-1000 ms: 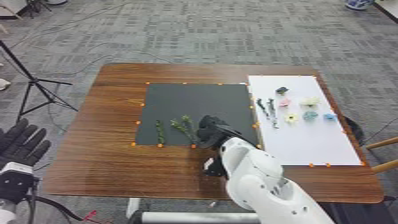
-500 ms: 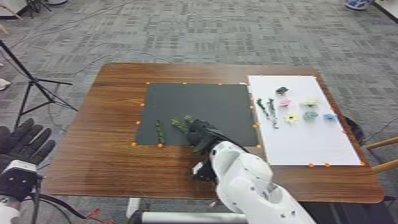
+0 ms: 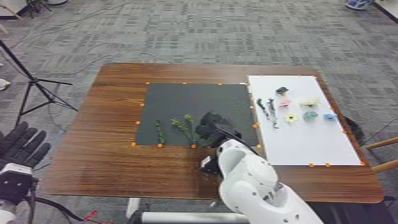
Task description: Arrange flowers
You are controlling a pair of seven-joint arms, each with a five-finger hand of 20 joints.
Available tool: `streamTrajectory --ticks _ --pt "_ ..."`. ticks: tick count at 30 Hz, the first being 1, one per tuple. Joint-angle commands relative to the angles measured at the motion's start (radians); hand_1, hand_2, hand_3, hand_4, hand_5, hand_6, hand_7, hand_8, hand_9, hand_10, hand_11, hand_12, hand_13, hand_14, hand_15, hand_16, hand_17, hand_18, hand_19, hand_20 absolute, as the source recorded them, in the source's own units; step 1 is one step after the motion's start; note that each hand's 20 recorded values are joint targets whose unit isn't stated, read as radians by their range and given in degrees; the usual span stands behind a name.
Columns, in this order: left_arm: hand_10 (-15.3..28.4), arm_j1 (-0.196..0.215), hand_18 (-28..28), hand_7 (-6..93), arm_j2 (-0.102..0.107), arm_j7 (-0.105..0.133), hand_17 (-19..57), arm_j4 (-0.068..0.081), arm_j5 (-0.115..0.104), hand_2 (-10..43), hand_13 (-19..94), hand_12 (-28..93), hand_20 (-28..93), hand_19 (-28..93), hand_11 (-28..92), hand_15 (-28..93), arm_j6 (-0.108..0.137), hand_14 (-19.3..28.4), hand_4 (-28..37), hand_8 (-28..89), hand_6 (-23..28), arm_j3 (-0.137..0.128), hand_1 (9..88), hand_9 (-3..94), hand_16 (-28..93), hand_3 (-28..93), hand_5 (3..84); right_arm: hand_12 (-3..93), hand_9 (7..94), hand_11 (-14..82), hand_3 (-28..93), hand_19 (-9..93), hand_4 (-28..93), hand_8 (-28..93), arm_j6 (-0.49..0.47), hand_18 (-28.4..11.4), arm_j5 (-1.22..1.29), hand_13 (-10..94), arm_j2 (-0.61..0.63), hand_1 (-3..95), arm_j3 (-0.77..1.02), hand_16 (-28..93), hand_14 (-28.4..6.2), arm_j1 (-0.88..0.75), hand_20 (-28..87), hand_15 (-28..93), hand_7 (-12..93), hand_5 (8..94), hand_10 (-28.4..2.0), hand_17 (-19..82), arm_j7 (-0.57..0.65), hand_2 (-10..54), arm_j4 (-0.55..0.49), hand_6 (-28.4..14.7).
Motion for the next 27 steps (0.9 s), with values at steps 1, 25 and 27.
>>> streamTrajectory --ticks 1,25,27 --pt "13.8 0.047 11.9 9.9 -0.02 0.039 -1.4 -0.021 -0.014 17.2 24 12 12 24 17 29 -0.006 13.5 -28.3 -7 9.3 -0.02 26.6 32.4 -2 72 39.1 14.9 73.4 15.3 72 86 -17 -10 0.123 -28.4 -0.029 66 0.146 26.3 0.19 35 -17.9 -0.07 46 66 35 61.5 -22.2 34 0.007 15.9 -0.101 -11.2" --pt "13.8 0.038 12.2 10.0 0.013 0.035 -1.8 -0.024 0.001 17.2 24 12 12 25 17 30 0.002 13.4 -28.2 -7 9.2 -0.014 26.6 32.4 -2 72 39.2 12.8 55.4 15.6 69 83 -25 -7 0.092 -28.4 -0.141 61 0.252 38.4 0.276 25 -17.8 -0.134 47 76 11 55.9 -21.8 31 0.054 -9.0 0.007 -12.9" --pt "13.8 0.025 12.2 10.1 0.023 0.033 -1.8 -0.018 -0.004 17.2 24 12 12 25 17 30 0.001 13.5 -28.2 -7 9.2 -0.005 26.6 32.4 -2 72 39.1 12.8 55.8 15.7 69 83 -26 -8 0.094 -28.4 -0.14 61 0.249 39.0 0.271 25 -17.5 -0.124 46 76 11 56.1 -21.7 31 0.059 -9.3 0.019 -12.7"
